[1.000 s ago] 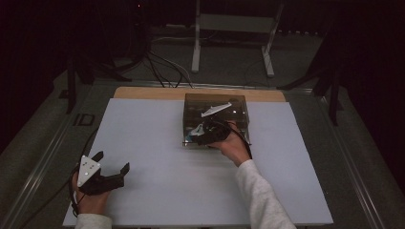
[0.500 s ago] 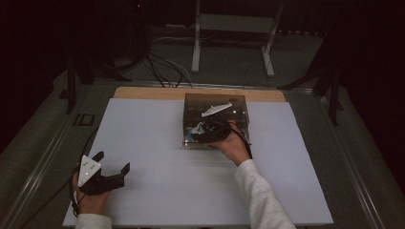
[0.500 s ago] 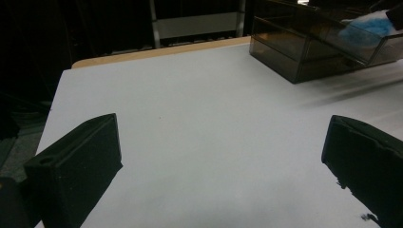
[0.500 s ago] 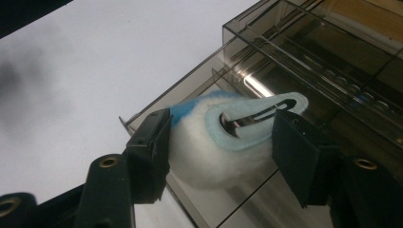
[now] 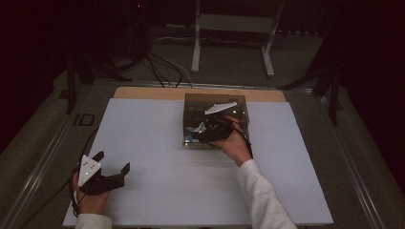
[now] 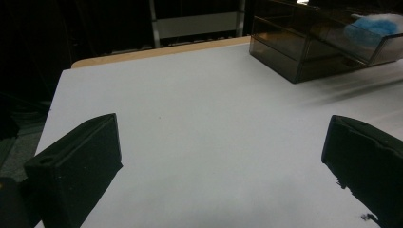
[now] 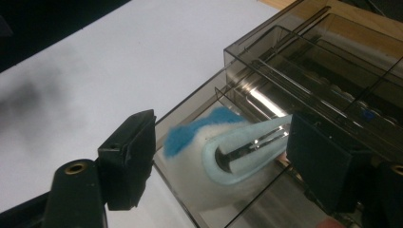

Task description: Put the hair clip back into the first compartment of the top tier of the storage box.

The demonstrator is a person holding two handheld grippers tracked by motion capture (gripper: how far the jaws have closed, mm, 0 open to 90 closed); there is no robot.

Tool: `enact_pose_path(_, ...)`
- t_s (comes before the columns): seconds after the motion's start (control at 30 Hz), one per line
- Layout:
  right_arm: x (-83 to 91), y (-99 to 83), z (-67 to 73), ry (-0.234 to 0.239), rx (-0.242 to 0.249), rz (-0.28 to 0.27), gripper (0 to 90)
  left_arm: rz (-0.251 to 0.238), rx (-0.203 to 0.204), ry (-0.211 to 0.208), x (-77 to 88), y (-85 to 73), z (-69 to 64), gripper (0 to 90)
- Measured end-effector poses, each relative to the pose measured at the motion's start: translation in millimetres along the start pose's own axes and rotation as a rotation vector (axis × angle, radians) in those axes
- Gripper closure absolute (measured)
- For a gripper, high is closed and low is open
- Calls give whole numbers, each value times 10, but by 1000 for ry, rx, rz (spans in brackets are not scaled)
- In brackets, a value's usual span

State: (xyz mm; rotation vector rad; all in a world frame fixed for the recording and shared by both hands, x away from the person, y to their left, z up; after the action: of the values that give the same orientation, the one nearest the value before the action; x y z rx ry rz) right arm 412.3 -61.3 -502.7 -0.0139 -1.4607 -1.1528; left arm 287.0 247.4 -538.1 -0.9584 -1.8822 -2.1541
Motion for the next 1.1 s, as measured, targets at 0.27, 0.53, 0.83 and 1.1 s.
enact_pose_path(0.27,12,-2,13,-7,-5,-6,179,-2,0,0,3,2,2,7)
enact_pose_path(0.53,47,-27,-15,-33,-21,-19,123,-1,0,0,3,1,1,6)
enact_pose_path(0.83,92,-110,-75,-42,-39,-26,74,3,-2,0,-1,-1,-4,6)
enact_pose_path(1.1,154,-150,-121,-52,-59,-43,37,2,-3,-2,-4,0,-7,6)
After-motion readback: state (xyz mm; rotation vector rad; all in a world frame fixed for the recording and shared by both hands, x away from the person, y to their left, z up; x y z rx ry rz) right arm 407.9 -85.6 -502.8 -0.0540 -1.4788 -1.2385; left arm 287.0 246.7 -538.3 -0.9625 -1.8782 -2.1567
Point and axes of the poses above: each handheld gripper's, and its own axes: x roughly backward along the jaws, y roughly out of its top, z roughly to its left, the point moved 7 cm from there along -x, roughly forward along the jaws, and after that the axes turned 9 degrees about z, right-handed, at the moved point
